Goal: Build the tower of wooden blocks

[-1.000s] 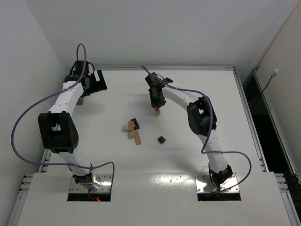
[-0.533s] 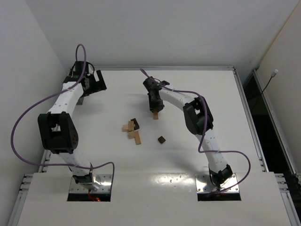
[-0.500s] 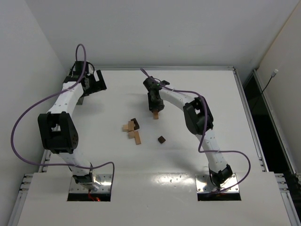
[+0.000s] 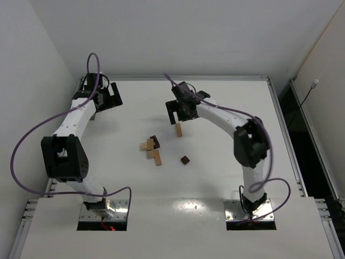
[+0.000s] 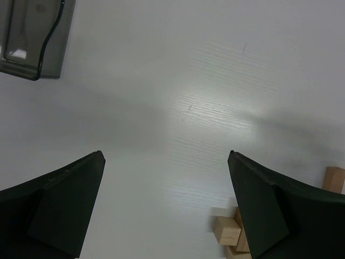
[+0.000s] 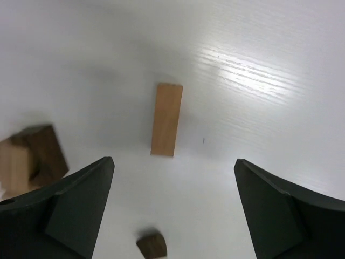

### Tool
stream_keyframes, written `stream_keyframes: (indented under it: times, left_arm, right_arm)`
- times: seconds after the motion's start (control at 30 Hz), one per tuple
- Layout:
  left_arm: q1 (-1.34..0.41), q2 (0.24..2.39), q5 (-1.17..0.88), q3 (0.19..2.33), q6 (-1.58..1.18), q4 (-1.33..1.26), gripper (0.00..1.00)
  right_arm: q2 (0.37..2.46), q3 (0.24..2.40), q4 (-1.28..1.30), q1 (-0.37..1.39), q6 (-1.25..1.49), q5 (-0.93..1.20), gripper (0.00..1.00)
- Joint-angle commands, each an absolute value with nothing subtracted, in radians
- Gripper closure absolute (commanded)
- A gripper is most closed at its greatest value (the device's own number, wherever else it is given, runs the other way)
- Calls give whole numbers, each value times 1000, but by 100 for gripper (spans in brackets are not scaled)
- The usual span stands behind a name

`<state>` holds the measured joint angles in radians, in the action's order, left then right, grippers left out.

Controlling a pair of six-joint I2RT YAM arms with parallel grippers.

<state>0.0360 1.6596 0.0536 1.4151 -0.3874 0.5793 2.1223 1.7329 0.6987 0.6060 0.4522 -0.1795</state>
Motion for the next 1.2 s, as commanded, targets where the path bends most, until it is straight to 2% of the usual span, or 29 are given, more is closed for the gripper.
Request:
stream_keyframes:
  times: [0.0,0.13,0.17,0.27,0.33,0.37,0.43,0.47,0.57,0.6,0.67,0.7,0.8,0.9,1.0,1.17]
  left_arm:
    - [3,1536,107,1367,-393,523,2]
    - [-15,1476,117,1301,-393,514,2]
    - [-31,1464,142,1273,-393,514,2]
    - [-55,1404,166,1227,-382,503,2]
    - [-77,1370,176,1209,-373,494,2]
    - [-77,1333,187,1198,-373,485,2]
    - [-77,1301,216,1180,-373,474,2]
    - [-77,1287,231,1164,-383,474,2]
    - [-68,1250,273,1141,-405,463,2]
    - [-67,1238,215,1132,-393,463,2]
    - [-67,1238,120,1109,-374,494,2]
    - [-67,1218,68,1091,-374,494,2]
    - [-124,1140,-61,973,-391,529,9]
    - [-202,1086,-80,924,-471,572,14]
    - [-222,1074,-112,902,-547,632,26]
    - [-268,1097,-170,873,-610,644,27]
  right_arm:
    - [1831,1623,608,663,313,-189,12]
    - [1640,1368,592,773,148,-314,26]
    - [1616,1318,581,800,124,-325,33]
    - [1551,1154,514,801,17,-342,43]
    - [1487,1082,445,788,-79,-301,45]
    - [1474,1081,445,776,-153,-267,45]
    - [1474,1188,558,776,-128,-192,45]
    - [1529,1233,604,787,-35,-160,35]
    - [1667,1371,744,796,156,-37,37]
    - [1678,1371,735,796,170,-6,37]
    - [1687,1361,681,808,198,-30,37]
    - [1698,1370,681,808,209,-49,42]
    - [1710,1379,669,793,252,-178,44]
    - [1675,1356,669,747,276,-294,44]
    - [1641,1326,678,707,288,-319,43]
    - [1618,1296,678,669,298,-276,41]
